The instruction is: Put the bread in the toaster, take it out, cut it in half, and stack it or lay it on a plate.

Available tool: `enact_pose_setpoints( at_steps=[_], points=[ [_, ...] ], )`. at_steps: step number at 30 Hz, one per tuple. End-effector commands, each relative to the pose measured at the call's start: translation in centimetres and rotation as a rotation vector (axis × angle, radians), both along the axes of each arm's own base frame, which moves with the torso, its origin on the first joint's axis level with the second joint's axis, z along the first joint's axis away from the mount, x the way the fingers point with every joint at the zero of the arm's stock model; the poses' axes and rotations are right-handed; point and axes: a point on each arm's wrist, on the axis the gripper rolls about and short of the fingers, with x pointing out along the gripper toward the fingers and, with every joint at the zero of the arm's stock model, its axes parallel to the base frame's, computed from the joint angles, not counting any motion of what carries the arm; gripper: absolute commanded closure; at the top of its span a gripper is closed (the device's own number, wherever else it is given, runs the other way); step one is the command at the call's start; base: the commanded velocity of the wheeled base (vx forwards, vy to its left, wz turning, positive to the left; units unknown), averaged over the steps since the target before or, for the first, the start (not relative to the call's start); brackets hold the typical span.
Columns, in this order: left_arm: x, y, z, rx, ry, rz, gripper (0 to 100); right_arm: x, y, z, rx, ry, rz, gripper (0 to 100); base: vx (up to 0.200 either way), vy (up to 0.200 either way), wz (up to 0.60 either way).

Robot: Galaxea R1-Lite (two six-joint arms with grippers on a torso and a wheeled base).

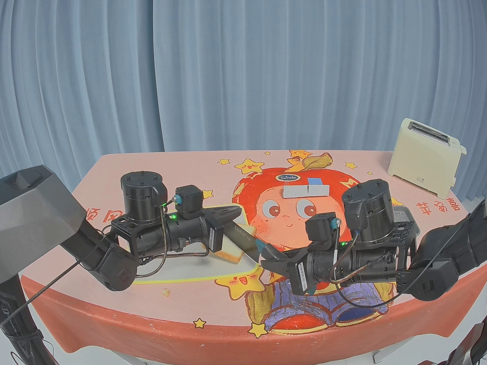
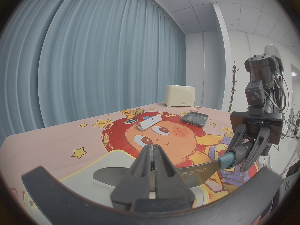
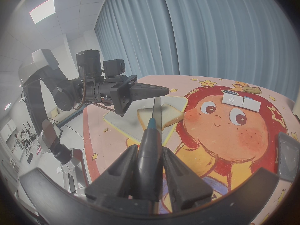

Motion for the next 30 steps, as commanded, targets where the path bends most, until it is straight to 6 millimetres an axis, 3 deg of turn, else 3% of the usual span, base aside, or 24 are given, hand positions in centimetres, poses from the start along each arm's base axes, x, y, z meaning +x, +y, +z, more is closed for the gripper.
enact_pose_setpoints(
  at_steps=[1, 19, 30],
  points=[
    [0.0, 0.1, -0.5, 0.008, 0.017, 0.002, 100, 0.0, 0.0, 0.1, 0.004, -0.005, 0.002, 100, 0.0, 0.0, 0.0],
    [0.5, 0.1, 0.3, -0.006, -0.008, 0.009, 100, 0.0, 0.1, -0.4, -0.008, 0.007, 0.004, 100, 0.0, 0.0, 0.0],
    [0.5, 0.3, -0.7, 0.009, 0.018, 0.011, 100, 0.0, 0.2, 0.1, 0.006, -0.007, 0.003, 100, 0.0, 0.0, 0.0]
  ],
)
